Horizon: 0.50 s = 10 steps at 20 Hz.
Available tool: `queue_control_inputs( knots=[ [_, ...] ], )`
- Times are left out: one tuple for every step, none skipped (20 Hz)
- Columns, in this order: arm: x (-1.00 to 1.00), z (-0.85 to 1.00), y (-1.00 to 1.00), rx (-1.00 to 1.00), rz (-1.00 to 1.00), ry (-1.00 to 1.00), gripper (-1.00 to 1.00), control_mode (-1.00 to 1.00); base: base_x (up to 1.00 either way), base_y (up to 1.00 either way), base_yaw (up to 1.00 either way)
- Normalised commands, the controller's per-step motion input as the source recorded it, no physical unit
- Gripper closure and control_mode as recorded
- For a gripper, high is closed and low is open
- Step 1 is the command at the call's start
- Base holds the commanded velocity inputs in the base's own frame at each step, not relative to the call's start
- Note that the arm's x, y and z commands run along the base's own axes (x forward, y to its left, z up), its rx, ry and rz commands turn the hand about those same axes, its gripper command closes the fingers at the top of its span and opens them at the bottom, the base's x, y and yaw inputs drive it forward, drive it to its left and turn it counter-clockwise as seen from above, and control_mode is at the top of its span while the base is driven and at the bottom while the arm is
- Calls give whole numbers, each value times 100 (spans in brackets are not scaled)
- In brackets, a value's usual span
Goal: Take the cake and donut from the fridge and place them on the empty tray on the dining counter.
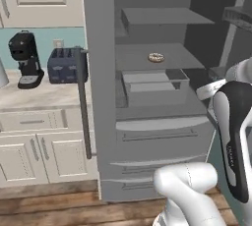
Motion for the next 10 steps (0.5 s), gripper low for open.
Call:
queue_control_inputs(
  knots=[
    [0, 0, 0, 0, 0, 0, -100, 100, 100, -36, 6],
    [0, 0, 0, 0, 0, 0, -100, 100, 100, -35, 6],
    [0, 0, 0, 0, 0, 0, -100, 100, 100, -36, 6],
    [0, 0, 0, 0, 0, 0, -100, 100, 100, -36, 6],
    [0, 0, 0, 0, 0, 0, -100, 100, 100, -36, 6],
    [0, 0, 0, 0, 0, 0, -100, 100, 100, -31, 6],
    [0, 0, 0, 0, 0, 0, -100, 100, 100, -24, 5],
    [0, 0, 0, 0, 0, 0, -100, 100, 100, -16, 3],
    [0, 0, 0, 0, 0, 0, -100, 100, 100, -13, 3],
    [0, 0, 0, 0, 0, 0, -100, 100, 100, -12, 3]
  ],
)
